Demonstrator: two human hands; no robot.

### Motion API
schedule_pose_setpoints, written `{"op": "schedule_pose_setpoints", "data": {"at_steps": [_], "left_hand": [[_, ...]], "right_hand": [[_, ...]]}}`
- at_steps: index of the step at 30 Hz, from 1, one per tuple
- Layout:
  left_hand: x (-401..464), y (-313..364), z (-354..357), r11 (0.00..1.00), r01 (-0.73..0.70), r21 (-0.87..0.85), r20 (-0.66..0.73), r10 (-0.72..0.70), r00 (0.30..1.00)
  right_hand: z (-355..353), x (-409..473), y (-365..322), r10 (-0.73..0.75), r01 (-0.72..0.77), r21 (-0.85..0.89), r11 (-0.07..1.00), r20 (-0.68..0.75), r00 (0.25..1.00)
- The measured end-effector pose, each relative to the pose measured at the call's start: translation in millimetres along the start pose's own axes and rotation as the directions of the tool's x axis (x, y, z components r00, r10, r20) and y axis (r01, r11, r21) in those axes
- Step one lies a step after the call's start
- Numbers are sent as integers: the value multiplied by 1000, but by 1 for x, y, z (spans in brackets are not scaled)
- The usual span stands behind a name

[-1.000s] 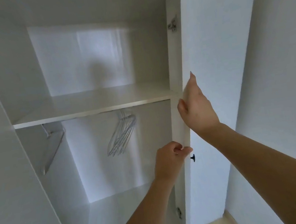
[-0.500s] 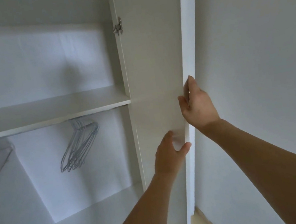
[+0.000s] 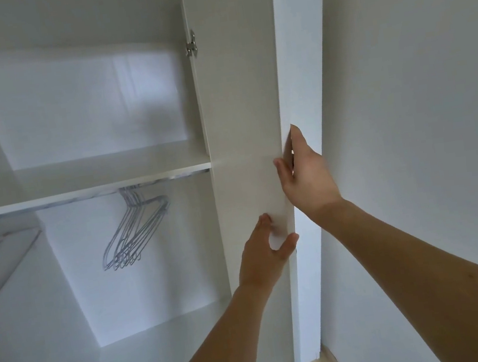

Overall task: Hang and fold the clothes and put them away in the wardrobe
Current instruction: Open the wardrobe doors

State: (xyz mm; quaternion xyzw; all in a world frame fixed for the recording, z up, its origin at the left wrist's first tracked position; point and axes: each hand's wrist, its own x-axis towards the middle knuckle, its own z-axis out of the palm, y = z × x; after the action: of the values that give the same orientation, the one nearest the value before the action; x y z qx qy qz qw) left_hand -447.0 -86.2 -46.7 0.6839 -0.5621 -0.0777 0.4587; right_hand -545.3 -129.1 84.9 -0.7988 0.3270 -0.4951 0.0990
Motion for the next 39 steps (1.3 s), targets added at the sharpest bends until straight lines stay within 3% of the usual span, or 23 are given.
{"op": "schedule_pose_setpoints", "data": {"at_steps": [8, 16, 22, 29, 39], "left_hand": [[-5, -1, -20, 996, -71, 49, 40, 69, 997], [-24, -19, -45, 937, -233, 262, -12, 244, 970], [-52, -27, -39, 808, -473, 351, 132, 457, 879], [-115, -18, -38, 715, -634, 293, 298, 562, 772], [-260, 29, -25, 704, -702, 112, 447, 595, 668]], "right_hand": [[-3, -14, -4, 31, -33, 61, 998, 37, 999], [-27, -65, -8, 130, -127, -272, 954, -7, 992], [-48, -142, -20, 304, -269, -488, 830, -8, 952], [-95, -236, -55, 469, -384, -623, 681, -31, 883], [-162, -393, -115, 601, -490, -661, 568, -74, 796]]}}
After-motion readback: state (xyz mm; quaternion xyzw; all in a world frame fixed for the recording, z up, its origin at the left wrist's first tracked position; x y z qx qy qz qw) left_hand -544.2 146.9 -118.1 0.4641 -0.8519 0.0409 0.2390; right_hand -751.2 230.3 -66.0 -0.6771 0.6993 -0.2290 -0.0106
